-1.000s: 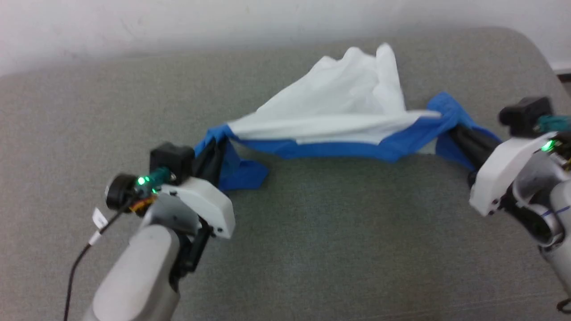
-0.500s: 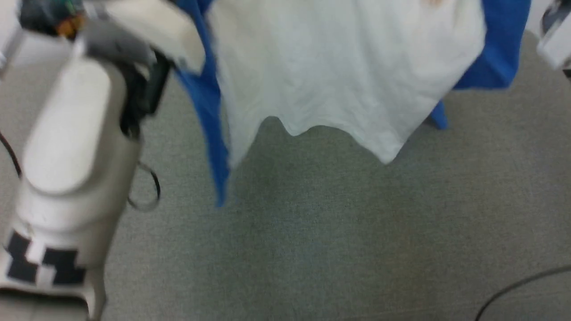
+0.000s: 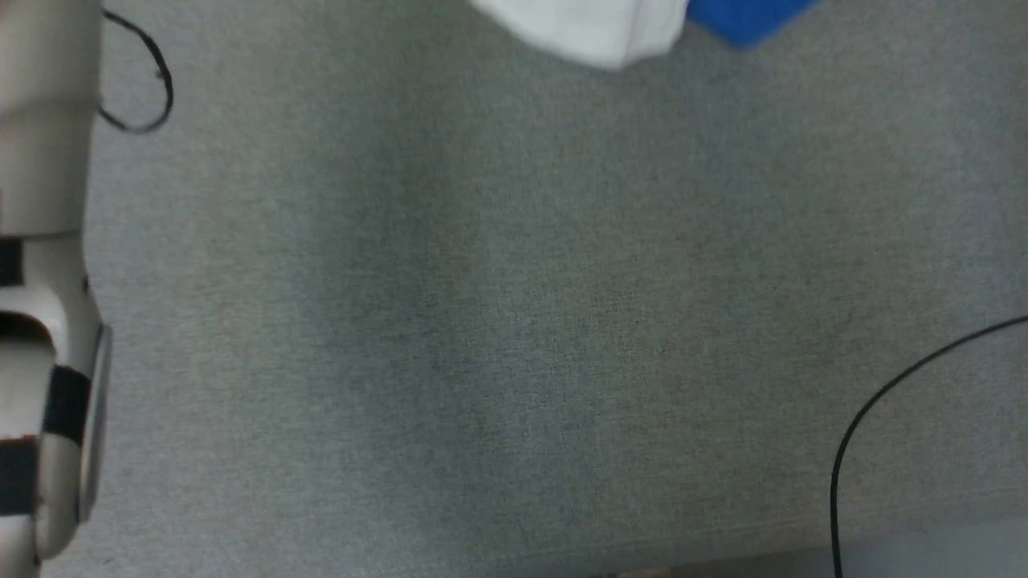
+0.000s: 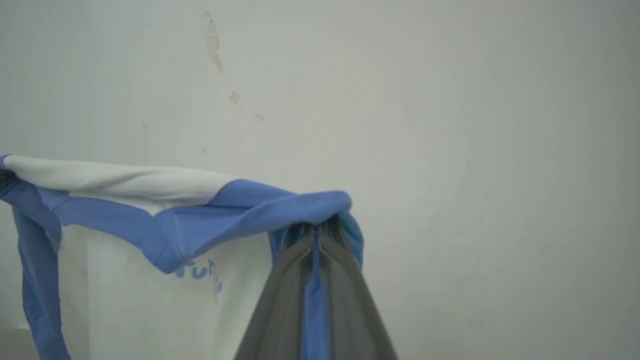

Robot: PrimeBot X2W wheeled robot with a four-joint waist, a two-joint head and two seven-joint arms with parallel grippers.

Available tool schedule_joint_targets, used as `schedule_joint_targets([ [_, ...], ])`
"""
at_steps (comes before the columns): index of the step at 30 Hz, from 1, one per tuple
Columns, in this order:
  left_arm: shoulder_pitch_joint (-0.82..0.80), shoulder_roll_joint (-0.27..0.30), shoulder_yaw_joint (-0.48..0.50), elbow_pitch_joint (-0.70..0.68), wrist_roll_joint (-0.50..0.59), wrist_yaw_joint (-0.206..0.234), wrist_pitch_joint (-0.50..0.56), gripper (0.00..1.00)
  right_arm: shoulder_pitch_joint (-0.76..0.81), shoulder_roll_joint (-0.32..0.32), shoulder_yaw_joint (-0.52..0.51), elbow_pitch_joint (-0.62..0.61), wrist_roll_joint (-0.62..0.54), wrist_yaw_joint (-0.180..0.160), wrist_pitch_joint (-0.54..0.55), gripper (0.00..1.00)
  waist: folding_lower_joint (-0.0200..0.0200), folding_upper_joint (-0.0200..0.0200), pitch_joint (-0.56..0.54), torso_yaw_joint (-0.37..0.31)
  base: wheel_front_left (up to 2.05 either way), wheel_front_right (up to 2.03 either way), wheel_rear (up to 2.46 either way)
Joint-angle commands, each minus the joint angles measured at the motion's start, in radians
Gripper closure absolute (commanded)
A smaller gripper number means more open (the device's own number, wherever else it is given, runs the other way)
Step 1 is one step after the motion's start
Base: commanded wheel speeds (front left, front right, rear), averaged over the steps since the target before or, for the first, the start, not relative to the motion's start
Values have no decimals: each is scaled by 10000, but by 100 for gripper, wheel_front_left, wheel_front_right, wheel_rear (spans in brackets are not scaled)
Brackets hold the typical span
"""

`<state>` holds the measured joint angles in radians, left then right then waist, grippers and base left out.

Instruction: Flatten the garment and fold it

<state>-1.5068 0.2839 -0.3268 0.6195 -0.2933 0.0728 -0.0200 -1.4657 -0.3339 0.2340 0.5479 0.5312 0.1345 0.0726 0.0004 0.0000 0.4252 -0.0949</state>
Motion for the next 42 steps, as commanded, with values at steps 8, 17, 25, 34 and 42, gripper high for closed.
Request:
schedule_joint_targets([
  [8, -1225, 95, 256, 1659, 90, 268, -1008, 100, -1549, 427, 780, 1801, -218, -38, -1659, 100, -4, 0, 1810, -414, 0, 0, 0],
  [17, 164, -356, 566, 3123, -626, 37, -2005, 100, -738, 875, 2289, 3140, 374, -38, -2457, 100, -4, 0, 1855, -249, 0, 0, 0],
  [25, 2883, -904, 777, 3408, -1014, -176, -2403, 100, 1763, 834, 3352, 3223, 1278, -38, -3114, 100, -4, 0, 750, 53, 0, 0, 0],
  [34, 7693, -1098, 1146, 249, -645, -30, -2415, 100, 5778, 104, 3717, 1341, 1722, -38, -3329, 100, -4, 0, -1552, 196, 0, 0, 0],
  [42, 11703, -853, 964, -2188, -627, 472, -2004, 100, 9466, -271, 2947, -805, 1223, -38, -3082, 100, -4, 0, -2970, 19, 0, 0, 0],
])
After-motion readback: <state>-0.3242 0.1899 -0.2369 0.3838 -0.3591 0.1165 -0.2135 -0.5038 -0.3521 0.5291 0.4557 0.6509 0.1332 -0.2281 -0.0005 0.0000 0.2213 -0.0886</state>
